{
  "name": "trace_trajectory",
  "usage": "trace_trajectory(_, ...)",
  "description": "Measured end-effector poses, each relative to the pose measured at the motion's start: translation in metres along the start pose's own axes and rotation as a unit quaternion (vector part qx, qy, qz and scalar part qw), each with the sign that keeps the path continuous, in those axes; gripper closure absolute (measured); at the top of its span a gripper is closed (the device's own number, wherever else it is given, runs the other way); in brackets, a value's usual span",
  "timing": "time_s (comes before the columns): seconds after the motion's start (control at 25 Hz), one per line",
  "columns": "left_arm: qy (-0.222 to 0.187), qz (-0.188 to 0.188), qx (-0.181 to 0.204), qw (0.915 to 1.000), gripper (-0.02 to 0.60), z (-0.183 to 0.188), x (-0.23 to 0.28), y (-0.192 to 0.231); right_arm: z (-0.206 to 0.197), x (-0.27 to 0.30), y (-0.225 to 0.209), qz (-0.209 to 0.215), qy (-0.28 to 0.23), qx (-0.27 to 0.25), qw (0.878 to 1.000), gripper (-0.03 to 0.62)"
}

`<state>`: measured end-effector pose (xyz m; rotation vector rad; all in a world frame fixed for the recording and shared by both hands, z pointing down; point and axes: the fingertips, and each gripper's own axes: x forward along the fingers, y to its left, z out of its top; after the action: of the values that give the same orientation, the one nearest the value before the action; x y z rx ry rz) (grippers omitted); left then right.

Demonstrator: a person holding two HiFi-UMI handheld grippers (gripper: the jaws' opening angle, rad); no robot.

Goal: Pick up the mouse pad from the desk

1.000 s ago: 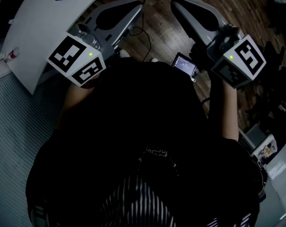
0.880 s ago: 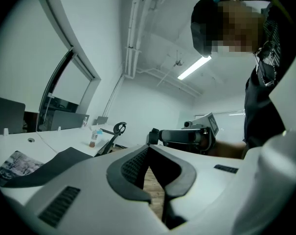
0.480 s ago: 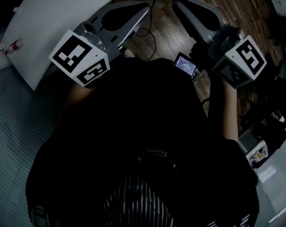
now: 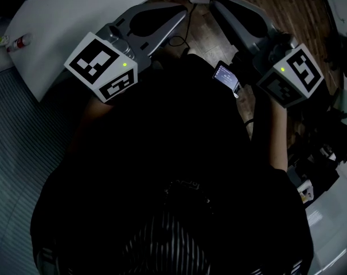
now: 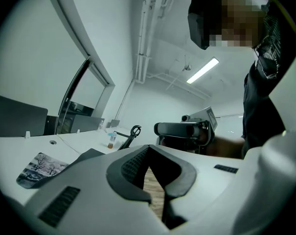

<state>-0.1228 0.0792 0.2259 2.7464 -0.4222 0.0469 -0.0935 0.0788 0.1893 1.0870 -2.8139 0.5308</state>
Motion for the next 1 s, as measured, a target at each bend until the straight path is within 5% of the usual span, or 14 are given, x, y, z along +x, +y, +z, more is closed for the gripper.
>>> trace_trajectory(0.68, -0.036, 0.079, 0.014, 0.9961, 0.574, -0.003, -0.02, -0.003, -0.008, 0.003, 0.003, 0.07, 0.012, -0.039, 0.997, 0.589)
trace_trajectory(0.84, -0.032, 0.085, 0.013, 0.9958, 0.575, 0.004, 0.005, 0.01, -0.002, 0.003, -0.028, 0.076, 0.014, -0.026, 0.997, 0.589)
trace_trajectory(1.0, -0.008, 0.085, 0.005, 0.9963, 0.574, 0.024, 0.071, 0.048, 0.023, 0.002, -0.106, 0.074, 0.001, 0.001, 0.997, 0.589)
